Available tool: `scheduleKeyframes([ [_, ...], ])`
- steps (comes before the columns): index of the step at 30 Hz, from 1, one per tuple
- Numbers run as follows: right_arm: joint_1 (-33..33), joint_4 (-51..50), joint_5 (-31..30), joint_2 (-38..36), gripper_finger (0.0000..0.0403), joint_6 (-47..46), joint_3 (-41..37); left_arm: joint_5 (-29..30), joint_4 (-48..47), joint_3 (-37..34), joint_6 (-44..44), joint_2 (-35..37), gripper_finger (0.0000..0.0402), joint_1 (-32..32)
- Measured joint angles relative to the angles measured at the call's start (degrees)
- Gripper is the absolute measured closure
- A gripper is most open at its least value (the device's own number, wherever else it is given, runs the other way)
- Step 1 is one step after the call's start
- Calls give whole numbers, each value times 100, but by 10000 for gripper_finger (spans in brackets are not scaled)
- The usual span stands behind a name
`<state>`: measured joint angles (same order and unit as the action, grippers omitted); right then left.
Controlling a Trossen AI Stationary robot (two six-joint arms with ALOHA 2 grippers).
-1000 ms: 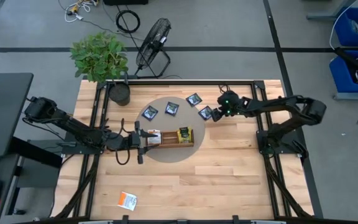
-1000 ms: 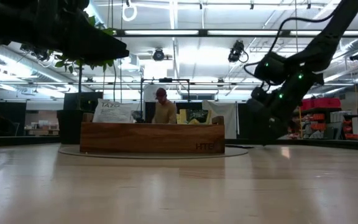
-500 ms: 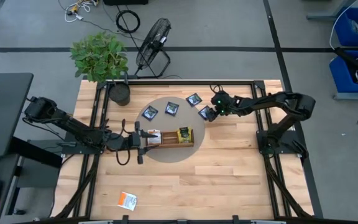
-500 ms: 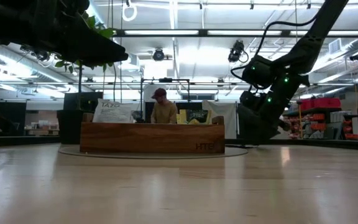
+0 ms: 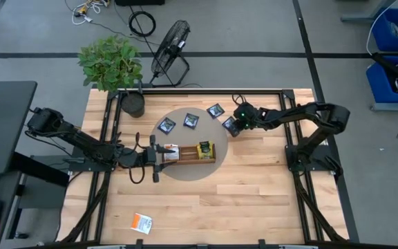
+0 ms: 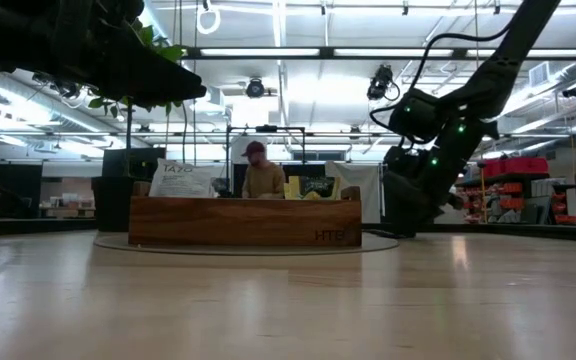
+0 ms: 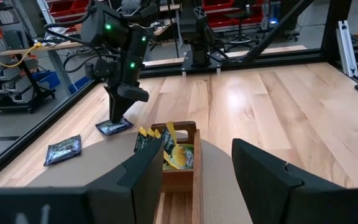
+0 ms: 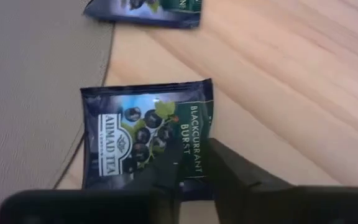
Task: Pick & Place Tea
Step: Put the purple tea bag into the middle compartment of the wooden organizer
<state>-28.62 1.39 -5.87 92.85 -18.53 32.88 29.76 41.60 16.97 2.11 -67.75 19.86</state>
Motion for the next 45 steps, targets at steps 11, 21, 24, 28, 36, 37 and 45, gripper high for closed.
scheduleKeyframes([
  [11, 22, -299, 109, -475, 399, 477, -33, 2, 4, 0, -35, 0, 204, -4],
  [21, 389, -330, -502, -1496, 402, 1356, -29, 2, 7, 0, -42, 0, 204, -4],
  [24, 590, -317, -762, -1762, 402, 1486, -28, 2, 9, 0, -42, 0, 204, -7],
  [28, 810, -281, -903, -1989, 402, 1819, -26, 2, 11, 0, -40, 0, 204, -15],
  [36, 1303, -120, -1398, -2080, 403, 2679, -17, 2, 7, 0, -153, 0, 204, -15],
  [37, 1373, -95, -1527, -2080, 403, 2802, -15, 3, 7, 0, -153, 0, 204, -15],
  [45, 1983, -245, -2347, -2082, 403, 3706, 341, 4, -45, 0, -160, 0, 204, -15],
])
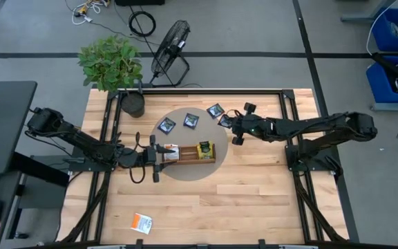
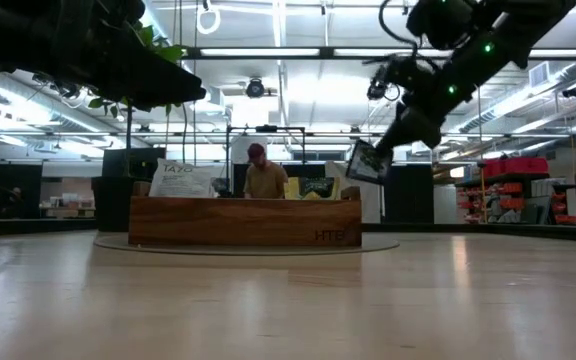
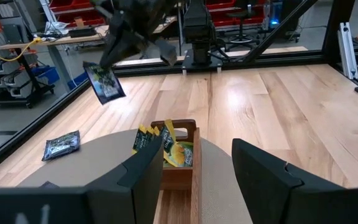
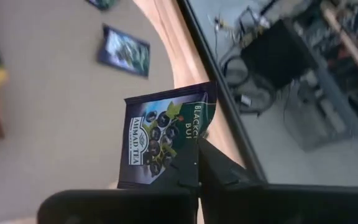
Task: Pick & Place Tea
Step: Put the purple tea bag into the middle compartment of the wooden organizer
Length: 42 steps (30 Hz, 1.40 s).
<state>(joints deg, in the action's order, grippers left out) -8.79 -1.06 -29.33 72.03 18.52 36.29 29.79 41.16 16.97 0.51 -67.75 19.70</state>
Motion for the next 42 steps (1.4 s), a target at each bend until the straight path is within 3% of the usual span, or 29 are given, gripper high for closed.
scheduleKeyframes([
  [19, 1182, 602, 37, 144, 403, 934, 740, 25, 525, -2, -38, 2, 204, 0],
  [25, 1232, 600, 34, 643, 403, 946, 1035, -965, 1093, -66, 305, 46, 205, -95],
  [29, 1231, 628, 41, 1053, 403, 967, 1341, -987, 1106, -325, 244, 378, 205, -265],
  [33, 1267, 590, 110, 1451, 403, 1093, 1602, -1427, 1622, -904, 97, 1012, 205, -435],
  [42, 1531, 614, 134, 2251, 403, 1038, 2392, -1392, 1459, -1647, -95, 2180, 205, -487],
])
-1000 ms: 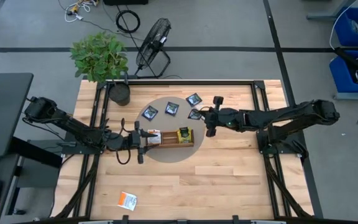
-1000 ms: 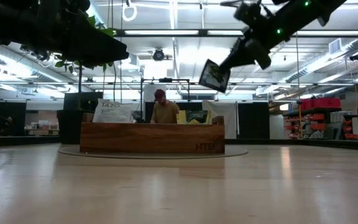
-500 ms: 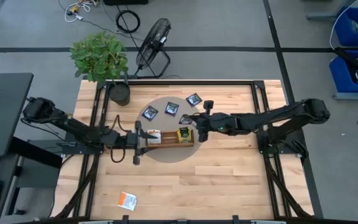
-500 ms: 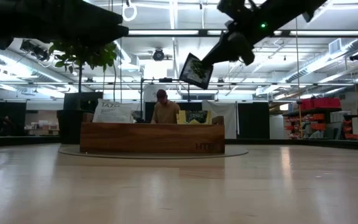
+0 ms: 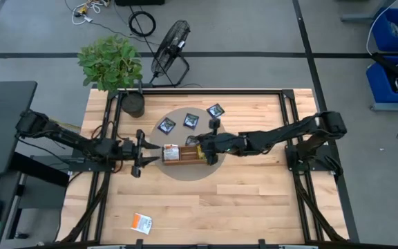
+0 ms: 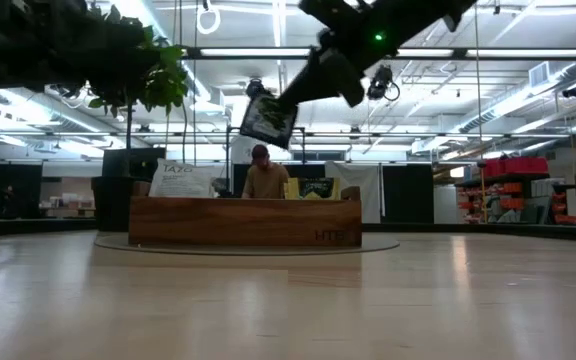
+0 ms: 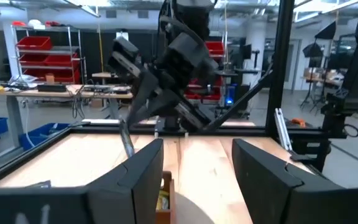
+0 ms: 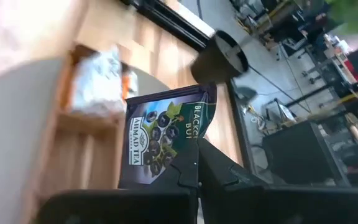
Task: Pick & Place Tea
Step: Put the purple tea bag into the middle compartment of the wooden organizer
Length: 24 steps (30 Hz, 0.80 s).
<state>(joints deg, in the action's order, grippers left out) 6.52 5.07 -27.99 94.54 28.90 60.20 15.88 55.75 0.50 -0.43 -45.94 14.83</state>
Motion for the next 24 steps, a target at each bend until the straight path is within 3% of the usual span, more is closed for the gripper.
scheduleKeyframes([
  [10, 86, -1237, -260, 1185, 403, -337, 1312, -4, -421, 2, 32, 254, 205, 2],
  [20, 95, -1525, -342, 1397, 403, -315, 1399, -4, -427, 2, -41, 250, 204, 2],
  [24, 94, -1497, -106, 1429, 403, -440, 1399, -4, -423, -1, -41, 250, 204, 2],
])
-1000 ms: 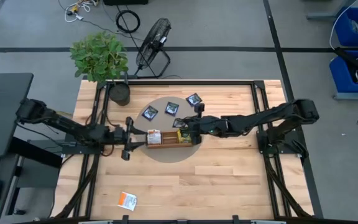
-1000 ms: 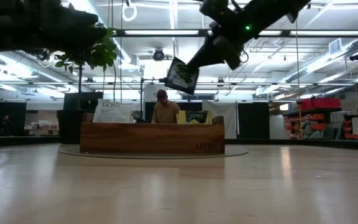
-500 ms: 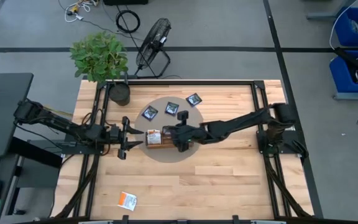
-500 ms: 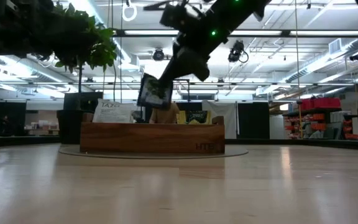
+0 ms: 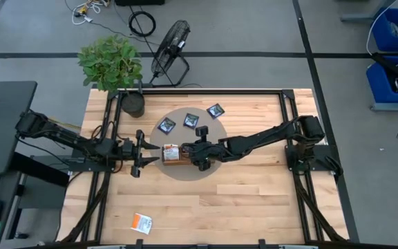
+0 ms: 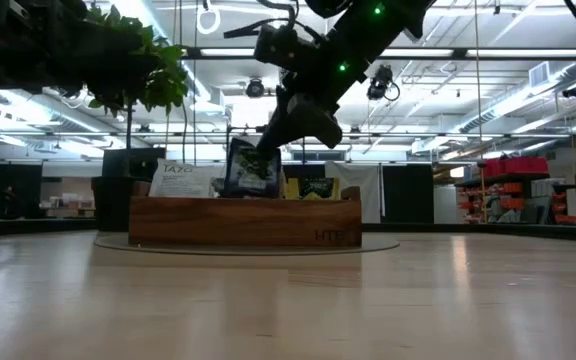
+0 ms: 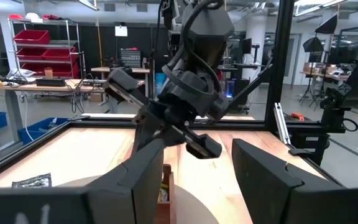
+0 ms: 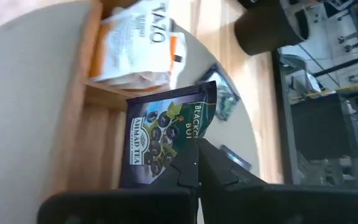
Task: Pick & Place Tea
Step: Put the purple tea bag into the middle compartment of the wooden organizer, then put the top right purple tea bag into the middle compartment of the wooden organizer
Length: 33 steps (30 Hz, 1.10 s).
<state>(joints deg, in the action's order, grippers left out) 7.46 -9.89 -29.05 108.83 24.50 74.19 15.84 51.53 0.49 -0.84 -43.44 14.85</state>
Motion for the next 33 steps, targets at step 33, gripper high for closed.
scheduleKeyframes([
  [33, -137, 336, 232, 434, 297, 137, -3, 0, -62, -2, -7, -2, 204, 0],
])
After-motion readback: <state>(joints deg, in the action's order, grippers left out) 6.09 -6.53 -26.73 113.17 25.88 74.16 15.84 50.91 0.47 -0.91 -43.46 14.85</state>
